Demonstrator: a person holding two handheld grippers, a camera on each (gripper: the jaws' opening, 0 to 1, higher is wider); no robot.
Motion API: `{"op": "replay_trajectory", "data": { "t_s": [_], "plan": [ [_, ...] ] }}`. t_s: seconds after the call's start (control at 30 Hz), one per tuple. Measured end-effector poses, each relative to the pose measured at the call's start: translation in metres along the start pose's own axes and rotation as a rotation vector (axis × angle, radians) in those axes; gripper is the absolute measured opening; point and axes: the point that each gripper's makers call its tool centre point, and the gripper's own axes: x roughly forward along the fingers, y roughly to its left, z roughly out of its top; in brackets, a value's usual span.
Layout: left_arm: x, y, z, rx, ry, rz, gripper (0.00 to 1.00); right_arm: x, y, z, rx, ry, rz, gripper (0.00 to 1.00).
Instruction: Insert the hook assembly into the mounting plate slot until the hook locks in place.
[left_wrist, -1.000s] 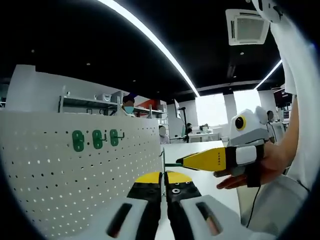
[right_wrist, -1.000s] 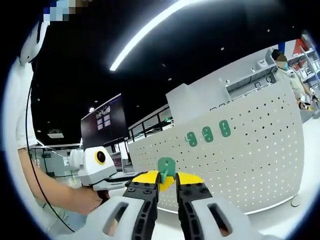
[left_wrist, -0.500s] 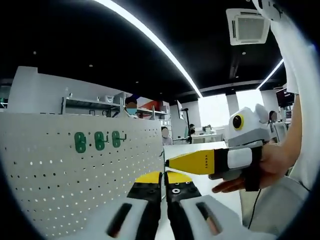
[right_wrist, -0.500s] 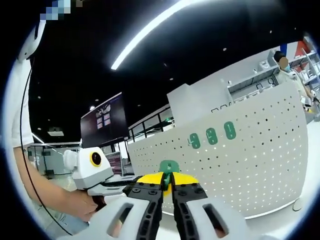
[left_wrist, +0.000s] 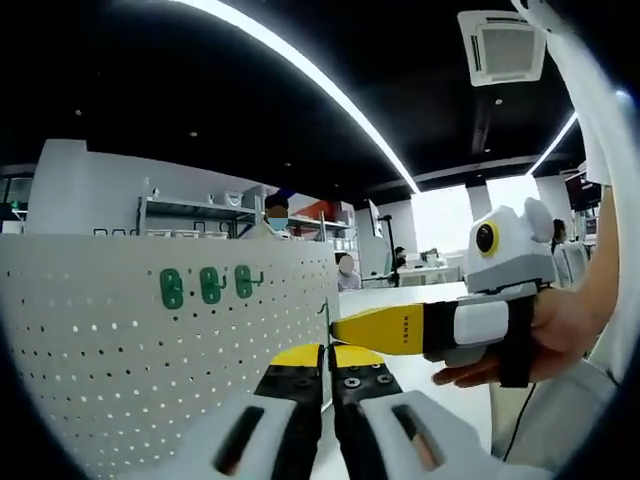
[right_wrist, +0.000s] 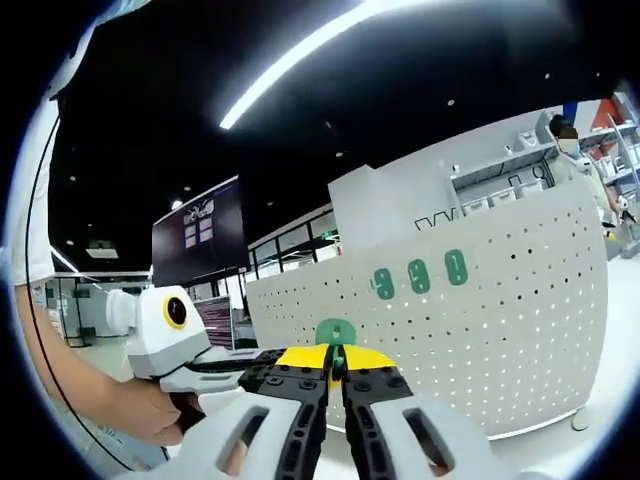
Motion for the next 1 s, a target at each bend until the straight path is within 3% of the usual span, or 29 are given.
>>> {"op": "replay_trajectory", "data": {
  "t_s": [0.37,0.73,0.9,1.0],
  "plan": [
    [-0.001,0.001,-0.002,-0.007,0.013,0.002,0.01,0.0,-0.001,-0.002,0.047,0.021,-0.002,0.0],
    [0.0,0.0,-0.004,0.008,0.028,-0.005,0.04,-0.001,0.001,-0.003,0.042,0.031,0.005,0.0],
    [0.0,-0.004,-0.014,0.03,0.067,-0.028,0.18,-0.001,0.0,-0.003,0.044,0.033,0.006,0.0],
    [-0.001,-0.002,-0.015,0.021,0.06,-0.018,0.25,-0.001,0.0,-0.004,0.049,0.036,0.006,0.0]
  ]
}}
